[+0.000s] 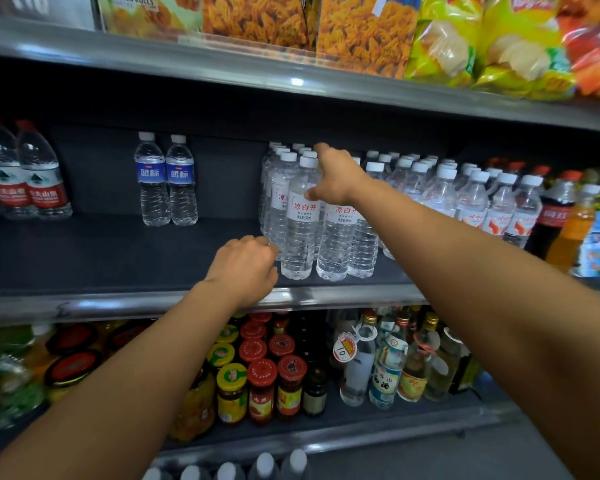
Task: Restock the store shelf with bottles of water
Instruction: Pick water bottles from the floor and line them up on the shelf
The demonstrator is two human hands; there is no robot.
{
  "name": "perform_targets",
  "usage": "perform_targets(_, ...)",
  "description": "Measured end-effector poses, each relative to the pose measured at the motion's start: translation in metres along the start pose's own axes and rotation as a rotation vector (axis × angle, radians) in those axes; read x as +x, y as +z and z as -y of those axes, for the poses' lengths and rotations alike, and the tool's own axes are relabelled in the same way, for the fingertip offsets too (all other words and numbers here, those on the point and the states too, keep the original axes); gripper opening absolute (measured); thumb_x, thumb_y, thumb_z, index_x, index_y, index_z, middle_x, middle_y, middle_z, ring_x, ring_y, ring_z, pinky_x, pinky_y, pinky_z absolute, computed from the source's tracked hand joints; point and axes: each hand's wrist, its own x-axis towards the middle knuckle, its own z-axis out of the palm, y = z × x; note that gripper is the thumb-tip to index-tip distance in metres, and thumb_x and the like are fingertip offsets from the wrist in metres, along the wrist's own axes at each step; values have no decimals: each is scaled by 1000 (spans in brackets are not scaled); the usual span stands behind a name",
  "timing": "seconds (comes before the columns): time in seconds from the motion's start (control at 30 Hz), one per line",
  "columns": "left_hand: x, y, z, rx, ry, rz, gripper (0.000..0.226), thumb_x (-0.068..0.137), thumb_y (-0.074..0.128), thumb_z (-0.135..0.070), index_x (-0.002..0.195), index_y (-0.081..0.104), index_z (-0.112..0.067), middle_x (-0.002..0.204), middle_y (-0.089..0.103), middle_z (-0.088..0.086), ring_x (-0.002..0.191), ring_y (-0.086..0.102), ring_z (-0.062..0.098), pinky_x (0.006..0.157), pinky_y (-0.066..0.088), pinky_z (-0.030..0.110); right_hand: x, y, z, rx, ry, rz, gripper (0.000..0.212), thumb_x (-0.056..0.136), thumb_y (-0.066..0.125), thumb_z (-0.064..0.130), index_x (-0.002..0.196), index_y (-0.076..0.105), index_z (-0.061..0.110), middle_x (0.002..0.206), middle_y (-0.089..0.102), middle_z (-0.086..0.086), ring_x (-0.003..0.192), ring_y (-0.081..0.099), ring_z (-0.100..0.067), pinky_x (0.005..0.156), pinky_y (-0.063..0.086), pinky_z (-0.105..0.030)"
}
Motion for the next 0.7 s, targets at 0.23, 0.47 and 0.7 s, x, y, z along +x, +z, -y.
perform_targets(0.23, -35, -10, -17, 24, -4, 25, 30, 94, 45, -28, 117, 57, -13, 116, 56, 5, 112, 50, 26, 85, 41, 35, -82, 28, 8, -107, -143, 36, 59, 90, 64, 23, 140, 39, 8, 134, 51, -15, 121, 51, -33, 97, 45, -44)
perform_targets(0.47, -97, -7, -42, 37, 38, 96, 31, 92, 47, -30, 117, 58, -15, 119, 57, 6, 114, 52, 27, 87, 44, 37, -204, 77, 9, -135, -130, 169, 46, 93, 56, 28, 133, 44, 9, 131, 51, -13, 122, 48, -32, 94, 44, -40)
perform_targets(0.7, -190, 28, -77, -7, 107, 184, 30, 92, 46, -28, 116, 60, -17, 119, 59, 5, 111, 55, 27, 82, 46, 35, -325, 123, 10, -95, -7, 292, 36, 94, 50, 21, 126, 45, 8, 122, 55, -15, 112, 51, -34, 80, 44, -41)
